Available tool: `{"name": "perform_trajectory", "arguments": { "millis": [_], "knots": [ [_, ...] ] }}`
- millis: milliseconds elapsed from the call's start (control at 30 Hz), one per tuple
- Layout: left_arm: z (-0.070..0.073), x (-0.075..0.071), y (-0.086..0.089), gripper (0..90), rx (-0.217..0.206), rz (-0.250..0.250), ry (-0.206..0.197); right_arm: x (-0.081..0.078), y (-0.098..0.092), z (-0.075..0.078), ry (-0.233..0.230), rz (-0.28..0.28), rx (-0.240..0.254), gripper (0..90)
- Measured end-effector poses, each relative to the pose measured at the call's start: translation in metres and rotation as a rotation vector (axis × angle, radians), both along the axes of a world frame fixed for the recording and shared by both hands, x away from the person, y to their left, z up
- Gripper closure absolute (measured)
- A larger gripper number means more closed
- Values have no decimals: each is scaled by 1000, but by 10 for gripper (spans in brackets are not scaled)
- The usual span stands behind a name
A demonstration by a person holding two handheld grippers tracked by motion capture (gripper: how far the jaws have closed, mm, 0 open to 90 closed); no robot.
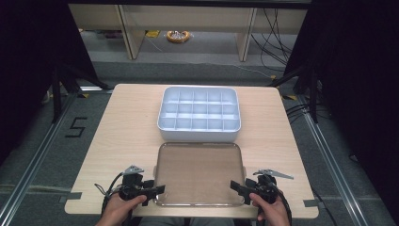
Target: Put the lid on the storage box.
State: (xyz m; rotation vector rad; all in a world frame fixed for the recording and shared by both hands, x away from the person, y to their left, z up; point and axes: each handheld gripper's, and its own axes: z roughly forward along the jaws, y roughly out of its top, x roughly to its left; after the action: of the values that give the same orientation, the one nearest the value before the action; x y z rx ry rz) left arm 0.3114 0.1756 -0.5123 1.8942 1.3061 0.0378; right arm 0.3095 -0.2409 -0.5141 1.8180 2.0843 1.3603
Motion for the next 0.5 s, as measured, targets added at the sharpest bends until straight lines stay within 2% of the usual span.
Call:
{"name": "perform_trajectory", "arguments": {
  "millis": [33,67,133,167,200,233,267,300,333,367,433,467,500],
  "knots": [
    [0,-1,0,385,15,-17,-8,0,1,0,-1,-11,13,204],
    [0,-1,0,381,19,-21,-12,-1,0,0,19,-31,46,204],
    [0,-2,-1,382,8,-2,-10,-1,-4,-2,46,-65,113,225],
    [0,-3,-1,385,11,3,-10,-4,-4,1,97,-103,164,253],
    [0,-3,0,386,15,-22,-12,-5,-5,1,105,-101,166,262],
    [0,-3,-1,383,13,-18,-17,-6,-6,0,93,-97,169,278],
    [0,-4,-1,377,17,-22,-17,-7,-5,1,110,-108,185,306],
    [0,-4,-1,371,19,-20,-18,-6,-7,-2,82,-102,169,336],
    [0,-4,-1,366,10,-32,-21,-9,-8,0,122,-121,207,344],
    [0,-4,-1,362,23,-27,-17,-11,-9,1,160,-133,253,363],
    [0,-5,-1,363,14,-23,-15,-13,-11,-5,151,-94,283,427],
    [0,-6,-2,364,-1,-13,-18,-15,-9,-5,146,-98,298,460],
    [0,-6,-2,363,0,-17,-19,-17,-7,-2,116,-85,243,500]
  ]
}}
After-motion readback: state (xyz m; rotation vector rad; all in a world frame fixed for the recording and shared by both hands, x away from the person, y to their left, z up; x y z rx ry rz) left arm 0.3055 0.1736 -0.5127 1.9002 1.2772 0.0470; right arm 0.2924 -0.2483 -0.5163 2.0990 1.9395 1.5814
